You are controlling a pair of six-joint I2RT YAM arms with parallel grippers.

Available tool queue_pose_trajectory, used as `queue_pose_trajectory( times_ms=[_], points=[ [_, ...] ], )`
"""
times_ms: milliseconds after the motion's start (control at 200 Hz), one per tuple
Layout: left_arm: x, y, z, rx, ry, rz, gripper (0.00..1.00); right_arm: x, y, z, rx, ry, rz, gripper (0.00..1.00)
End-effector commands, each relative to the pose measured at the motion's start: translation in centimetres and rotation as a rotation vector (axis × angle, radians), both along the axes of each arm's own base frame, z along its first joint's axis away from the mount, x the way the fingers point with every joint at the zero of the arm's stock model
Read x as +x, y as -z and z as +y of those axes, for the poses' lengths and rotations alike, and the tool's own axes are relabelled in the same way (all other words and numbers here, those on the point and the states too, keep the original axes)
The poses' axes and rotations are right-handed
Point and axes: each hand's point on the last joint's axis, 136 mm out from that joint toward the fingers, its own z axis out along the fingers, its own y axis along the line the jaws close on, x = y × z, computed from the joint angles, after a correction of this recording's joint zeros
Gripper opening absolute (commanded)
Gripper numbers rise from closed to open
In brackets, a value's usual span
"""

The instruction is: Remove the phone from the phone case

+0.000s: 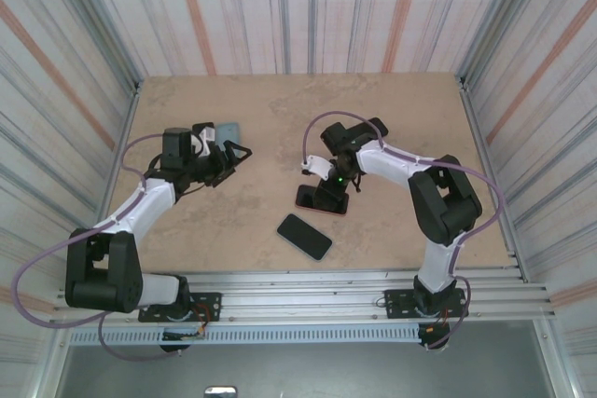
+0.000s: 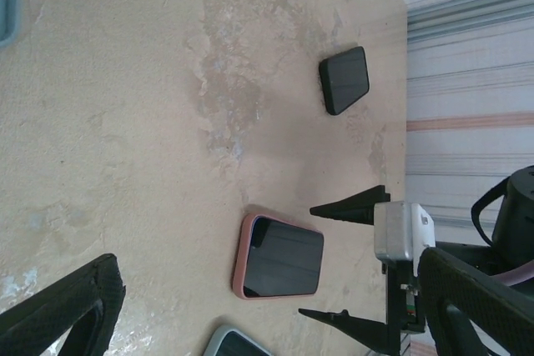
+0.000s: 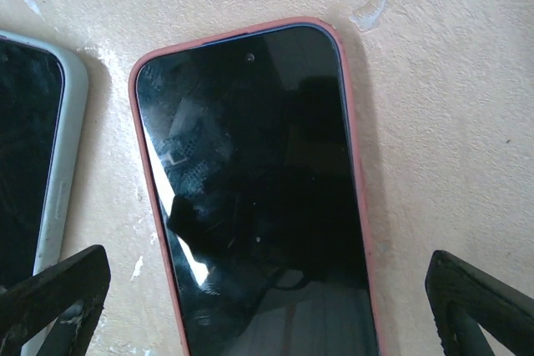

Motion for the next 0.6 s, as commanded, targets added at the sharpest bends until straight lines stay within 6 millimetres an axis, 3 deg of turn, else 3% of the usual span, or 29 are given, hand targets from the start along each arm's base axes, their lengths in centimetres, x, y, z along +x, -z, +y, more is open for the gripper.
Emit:
queue_pose_trajectory(
  times_ms=[0,90,301,596],
  points=[
    [-0.3,-1.1,-0.4,-0.020,0.020,-0.034,0.94,-0.5,0.4,-0.4,-0.032,-0.069,0.016,0.99],
    [-0.4,-0.7,-0.4,-0.022,0.019,-0.028,0.94,-1.3,1.0,-0.9,-0.062,-0.093,0.057,0.99],
    [-0.3,-0.5,-0.4,-0.024,0.018,-0.025,0.94,-0.8,2.3,-2.0,-0.152,-0.108,0.024,0.99],
    [-0.3,-0.3,-0.3,-0.019,0.021,-0.024,0.94,-0.7,3.6,-1.5,-0.195,-0.142,-0.002,0.98]
  ],
)
